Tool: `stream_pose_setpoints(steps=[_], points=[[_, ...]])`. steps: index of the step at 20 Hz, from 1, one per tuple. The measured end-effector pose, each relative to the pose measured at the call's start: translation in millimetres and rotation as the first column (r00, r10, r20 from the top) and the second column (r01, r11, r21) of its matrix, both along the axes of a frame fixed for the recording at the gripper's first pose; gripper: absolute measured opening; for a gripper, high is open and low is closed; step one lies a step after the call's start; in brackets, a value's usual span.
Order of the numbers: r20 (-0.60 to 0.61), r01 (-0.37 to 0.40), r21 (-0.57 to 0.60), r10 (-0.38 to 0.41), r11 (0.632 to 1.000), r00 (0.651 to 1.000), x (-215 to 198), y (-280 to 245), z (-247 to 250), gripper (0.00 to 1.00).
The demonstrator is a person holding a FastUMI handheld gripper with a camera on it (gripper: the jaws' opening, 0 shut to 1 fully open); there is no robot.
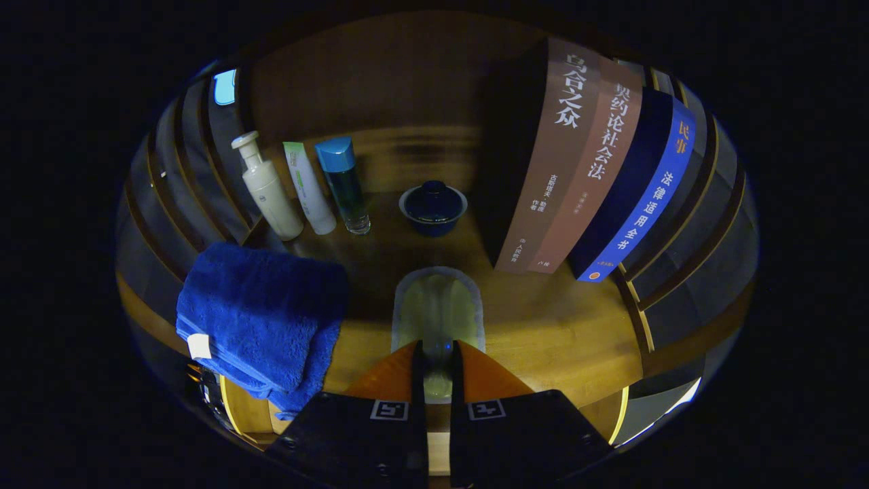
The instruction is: Pull open the drawer, take out the items inside it, and place them on the countertop above the cabinet.
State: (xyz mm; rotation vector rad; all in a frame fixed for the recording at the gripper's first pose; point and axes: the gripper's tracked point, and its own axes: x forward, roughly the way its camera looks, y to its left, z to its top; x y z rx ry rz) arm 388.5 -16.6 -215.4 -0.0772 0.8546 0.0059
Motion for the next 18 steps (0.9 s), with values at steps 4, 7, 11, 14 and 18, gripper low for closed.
stream_pose_setpoints(steps=[4,7,11,14,18], points=[[-0.007,0.009,0.010,-0.009,1.000,1.000,-0.3,0.9,1.3,0.19],[-0.019,0.014,0.021,-0.013,1.000,1.000,-0.5,0.2,-4.6,0.25],[-0.020,0.012,0.028,-0.011,1.000,1.000,-4.4,1.2,-6.6,0.39],[-0.022,0.003,0.016,-0.002,1.000,1.000,-8.7,1.7,-7.8,0.74],[0.002,-0.016,0.020,0.016,1.000,1.000,-22.5,5.8,-4.1,0.99]])
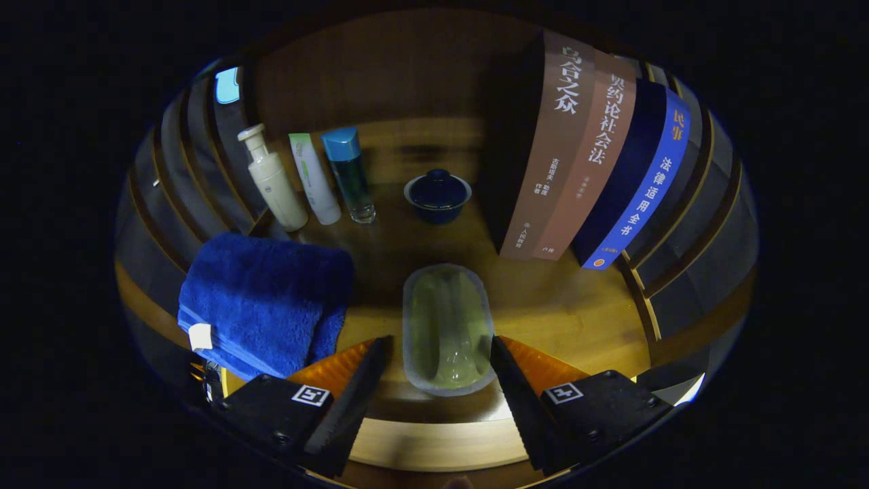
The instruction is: Pull open the drawer, take out the items inside it, and place them on the countertop above the cabinet.
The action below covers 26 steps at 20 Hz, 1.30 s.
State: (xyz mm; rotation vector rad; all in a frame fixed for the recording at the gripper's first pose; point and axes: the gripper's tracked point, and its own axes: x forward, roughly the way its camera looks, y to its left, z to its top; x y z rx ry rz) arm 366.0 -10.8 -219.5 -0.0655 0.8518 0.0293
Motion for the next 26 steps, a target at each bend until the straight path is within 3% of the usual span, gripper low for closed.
stream_pose_setpoints(steps=[8,16,26], points=[[0.223,-0.030,0.018,0.025,0.999,0.974,-60.9,4.9,56.6,0.99],[0.485,-0.037,0.047,0.009,0.998,0.874,-163.6,-1.9,104.5,0.99],[0.615,-0.053,0.076,-0.005,0.996,0.788,-255.0,-19.6,46.8,0.98]])
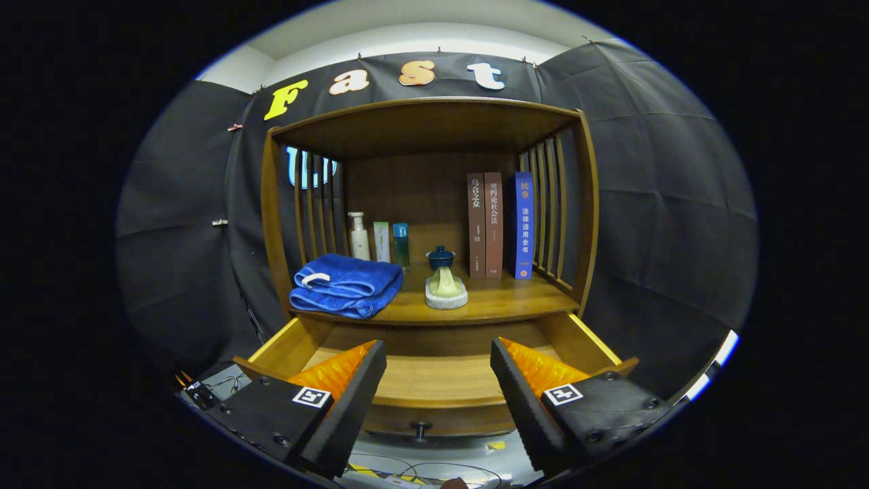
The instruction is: Pull open the drawer, take out the items inside it, and place them on the countertop above the cabinet.
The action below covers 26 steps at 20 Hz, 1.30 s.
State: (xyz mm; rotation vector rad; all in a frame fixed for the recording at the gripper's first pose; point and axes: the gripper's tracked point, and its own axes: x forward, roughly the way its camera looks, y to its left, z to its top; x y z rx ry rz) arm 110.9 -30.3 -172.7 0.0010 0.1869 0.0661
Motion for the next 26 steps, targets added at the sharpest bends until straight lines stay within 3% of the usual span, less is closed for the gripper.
stream_pose_setpoints(steps=[8,17,26], points=[[0.057,-0.003,-0.046,0.005,0.999,0.998,-33.1,8.4,-72.7,0.98],[0.046,0.001,-0.077,0.003,0.997,0.999,-13.2,23.9,-139.8,0.99],[0.104,0.029,-0.082,-0.020,0.996,0.994,-4.6,27.0,-146.9,1.00]])
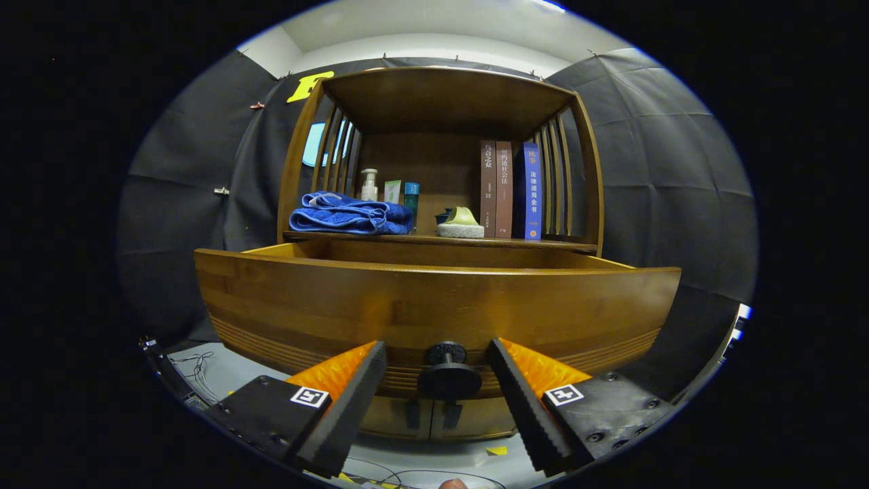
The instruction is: Pull open the drawer, take out the items inside it, and place them on the countertop above the cabinet.
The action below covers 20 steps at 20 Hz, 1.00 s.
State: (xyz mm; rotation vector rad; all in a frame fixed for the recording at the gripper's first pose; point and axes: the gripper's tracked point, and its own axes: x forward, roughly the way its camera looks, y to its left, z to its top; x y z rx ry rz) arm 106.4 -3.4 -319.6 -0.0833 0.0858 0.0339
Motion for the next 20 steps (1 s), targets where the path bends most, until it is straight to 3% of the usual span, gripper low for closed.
stream_pose_setpoints(steps=[4,20], points=[[-0.011,0.006,-0.010,-0.006,1.000,1.000,14.4,2.1,2.2,1.00],[-0.035,0.001,0.011,0.000,1.000,0.999,139.7,4.8,3.3,0.99]])
